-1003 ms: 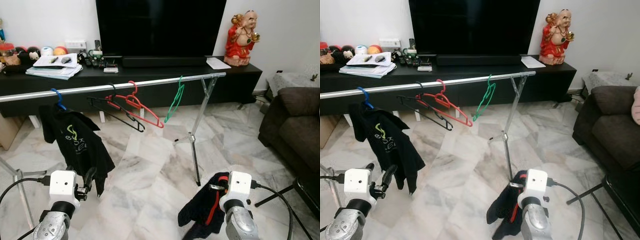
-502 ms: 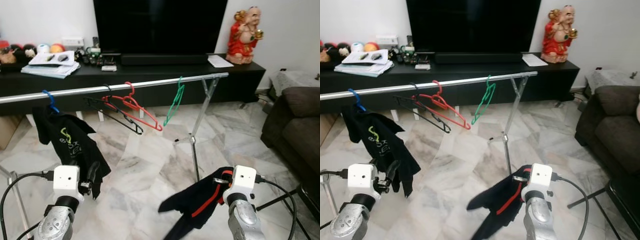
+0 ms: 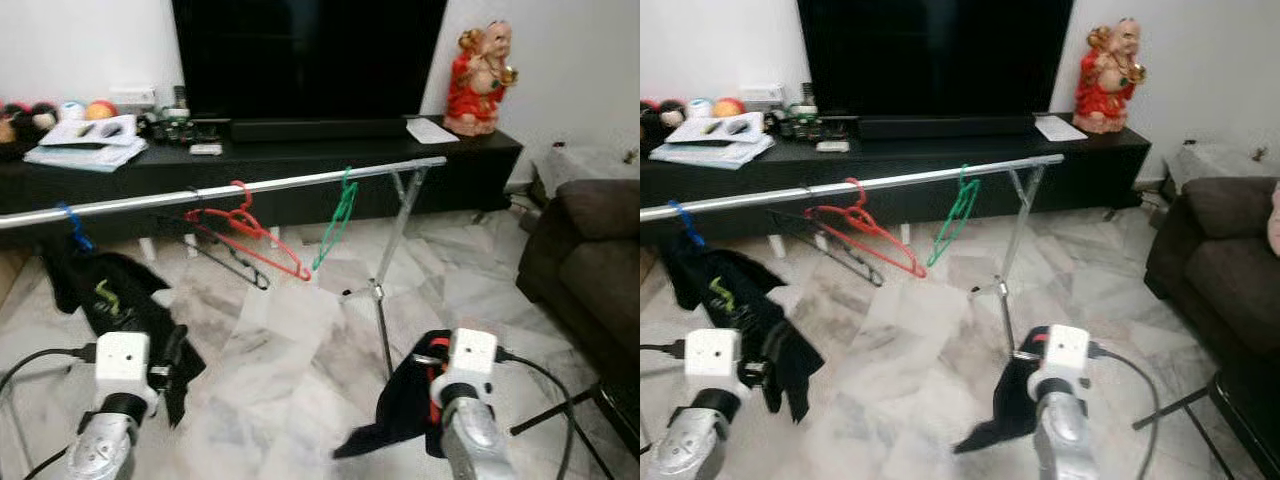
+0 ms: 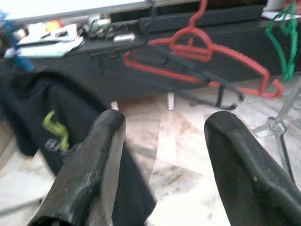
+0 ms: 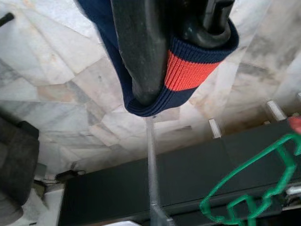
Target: Hang hanger
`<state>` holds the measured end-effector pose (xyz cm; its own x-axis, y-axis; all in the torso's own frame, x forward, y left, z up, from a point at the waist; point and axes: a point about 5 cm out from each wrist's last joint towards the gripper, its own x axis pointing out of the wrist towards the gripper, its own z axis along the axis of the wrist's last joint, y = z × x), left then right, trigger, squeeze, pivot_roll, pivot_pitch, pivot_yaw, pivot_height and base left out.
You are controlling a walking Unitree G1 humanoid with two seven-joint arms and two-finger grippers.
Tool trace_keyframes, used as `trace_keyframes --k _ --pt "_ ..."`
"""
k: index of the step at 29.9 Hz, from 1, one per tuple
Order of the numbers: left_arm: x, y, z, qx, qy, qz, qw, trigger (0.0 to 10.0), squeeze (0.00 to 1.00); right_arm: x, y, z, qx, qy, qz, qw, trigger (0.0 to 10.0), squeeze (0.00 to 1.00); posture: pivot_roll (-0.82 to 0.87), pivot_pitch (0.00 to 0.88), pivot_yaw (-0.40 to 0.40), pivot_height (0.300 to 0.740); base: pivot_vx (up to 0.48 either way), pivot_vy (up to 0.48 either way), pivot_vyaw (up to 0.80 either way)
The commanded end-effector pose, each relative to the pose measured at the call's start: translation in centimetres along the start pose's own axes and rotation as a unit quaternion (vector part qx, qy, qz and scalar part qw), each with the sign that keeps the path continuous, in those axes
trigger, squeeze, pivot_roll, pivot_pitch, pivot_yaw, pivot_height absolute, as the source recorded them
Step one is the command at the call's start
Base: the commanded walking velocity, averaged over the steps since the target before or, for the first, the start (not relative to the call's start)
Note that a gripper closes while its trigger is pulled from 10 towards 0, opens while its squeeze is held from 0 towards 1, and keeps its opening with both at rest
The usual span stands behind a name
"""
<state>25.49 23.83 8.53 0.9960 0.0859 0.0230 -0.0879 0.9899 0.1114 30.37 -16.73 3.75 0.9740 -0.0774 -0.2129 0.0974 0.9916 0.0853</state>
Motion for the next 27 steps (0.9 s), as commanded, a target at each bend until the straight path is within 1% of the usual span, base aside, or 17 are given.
trace_keyframes --k 1,27 --pt "0.14 -0.73 -0.03 -0.004 0.003 -0.010 1.000 10.0 0.00 0.08 -1.24 0.44 -0.006 -0.011 -0.017 1.000 10.0 0.00 0.14 0.000 -0.031 0.740 0.304 0.000 0.00" --pt "0.54 -0.53 0.43 -0.003 -0.002 -0.011 1.000 10.0 0.00 0.36 -0.74 0.40 -0.012 -0.012 -0.008 1.000 10.0 0.00 0.14 0.000 -0.020 0.740 0.306 0.000 0.00"
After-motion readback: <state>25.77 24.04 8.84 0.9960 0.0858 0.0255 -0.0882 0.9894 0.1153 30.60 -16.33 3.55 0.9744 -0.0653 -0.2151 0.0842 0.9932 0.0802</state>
